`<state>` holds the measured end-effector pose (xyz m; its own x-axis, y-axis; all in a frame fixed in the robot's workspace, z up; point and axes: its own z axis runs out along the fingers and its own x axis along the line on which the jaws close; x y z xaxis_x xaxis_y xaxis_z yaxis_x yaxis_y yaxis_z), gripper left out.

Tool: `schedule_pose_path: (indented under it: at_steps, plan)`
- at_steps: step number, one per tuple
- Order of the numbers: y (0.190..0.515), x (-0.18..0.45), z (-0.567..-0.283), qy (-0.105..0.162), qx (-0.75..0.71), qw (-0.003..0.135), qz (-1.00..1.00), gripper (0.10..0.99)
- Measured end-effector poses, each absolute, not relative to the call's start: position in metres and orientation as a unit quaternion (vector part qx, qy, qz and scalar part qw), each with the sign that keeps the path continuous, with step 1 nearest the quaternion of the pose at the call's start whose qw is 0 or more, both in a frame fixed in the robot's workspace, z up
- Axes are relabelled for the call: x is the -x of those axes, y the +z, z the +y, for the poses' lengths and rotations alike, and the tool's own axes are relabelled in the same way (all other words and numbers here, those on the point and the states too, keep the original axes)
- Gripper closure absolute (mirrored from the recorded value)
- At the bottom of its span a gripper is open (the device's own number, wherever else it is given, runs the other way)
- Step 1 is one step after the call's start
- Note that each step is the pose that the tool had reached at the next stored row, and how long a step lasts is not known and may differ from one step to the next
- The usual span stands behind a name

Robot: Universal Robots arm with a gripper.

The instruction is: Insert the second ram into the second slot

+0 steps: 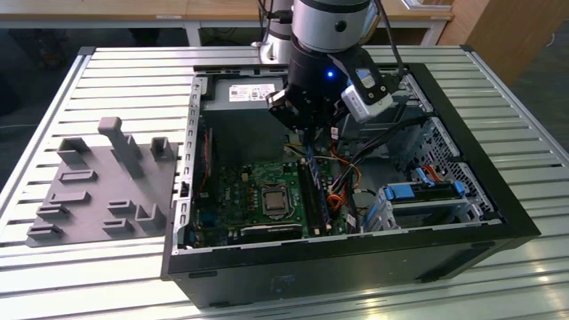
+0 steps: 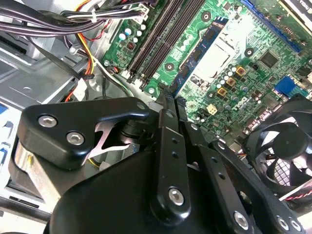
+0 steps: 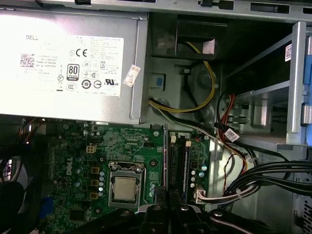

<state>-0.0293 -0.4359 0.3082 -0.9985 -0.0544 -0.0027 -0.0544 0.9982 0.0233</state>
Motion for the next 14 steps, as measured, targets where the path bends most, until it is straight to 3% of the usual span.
schedule_pose_path:
  at_steps: [14]
  plan:
    - [0.3069, 0.0293, -0.4359, 0.012, 0.027, -0.002, 1.0, 0.953]
